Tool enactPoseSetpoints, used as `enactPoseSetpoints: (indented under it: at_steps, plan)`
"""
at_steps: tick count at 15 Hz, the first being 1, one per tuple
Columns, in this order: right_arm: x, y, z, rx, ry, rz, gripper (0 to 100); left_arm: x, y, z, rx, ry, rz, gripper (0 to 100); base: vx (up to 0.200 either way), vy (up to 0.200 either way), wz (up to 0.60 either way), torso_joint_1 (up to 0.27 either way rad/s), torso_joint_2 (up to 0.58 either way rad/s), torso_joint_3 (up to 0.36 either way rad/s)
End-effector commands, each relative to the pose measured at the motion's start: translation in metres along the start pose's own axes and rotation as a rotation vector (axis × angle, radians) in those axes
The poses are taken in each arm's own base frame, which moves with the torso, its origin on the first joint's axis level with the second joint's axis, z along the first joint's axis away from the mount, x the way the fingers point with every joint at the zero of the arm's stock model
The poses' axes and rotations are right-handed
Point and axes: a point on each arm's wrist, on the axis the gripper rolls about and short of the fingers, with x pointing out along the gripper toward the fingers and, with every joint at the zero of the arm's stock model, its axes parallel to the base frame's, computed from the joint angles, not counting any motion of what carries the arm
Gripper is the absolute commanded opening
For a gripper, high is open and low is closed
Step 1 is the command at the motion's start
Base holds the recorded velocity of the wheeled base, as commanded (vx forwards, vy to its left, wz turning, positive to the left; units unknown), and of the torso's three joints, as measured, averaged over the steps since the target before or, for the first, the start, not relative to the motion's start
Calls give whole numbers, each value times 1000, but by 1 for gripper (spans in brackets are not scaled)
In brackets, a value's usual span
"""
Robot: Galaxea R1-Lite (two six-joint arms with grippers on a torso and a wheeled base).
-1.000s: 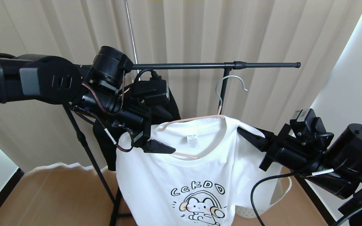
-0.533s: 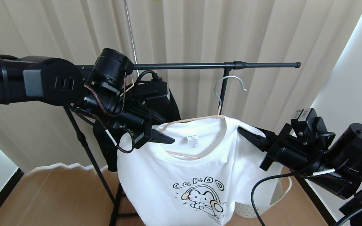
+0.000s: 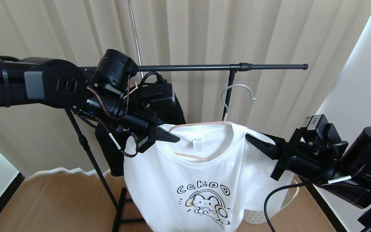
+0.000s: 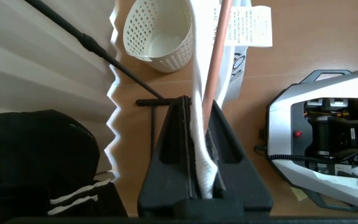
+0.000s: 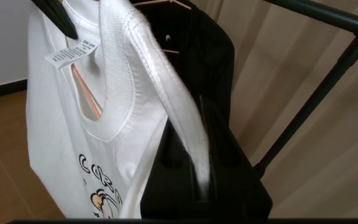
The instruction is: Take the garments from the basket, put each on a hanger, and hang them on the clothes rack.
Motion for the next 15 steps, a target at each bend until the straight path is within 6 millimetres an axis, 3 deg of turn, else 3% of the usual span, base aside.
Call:
enactPoseSetpoints:
  at_steps: [1, 7, 15]
  plan:
    - [-7, 1, 12, -14, -26, -6, 100, -2, 1, 1, 3, -3, 7, 0, 0, 0, 0, 0, 0, 0]
    - [-8, 0, 9, -4, 0, -4, 100, -9, 3, 8, -41, -21, 32, 0, 0, 0, 0, 0, 0, 0]
    - [-28, -33, 14, -25, -26, -49, 100, -35, 1, 0, -66, -14, 83, 0, 0, 0, 0, 0, 0, 0]
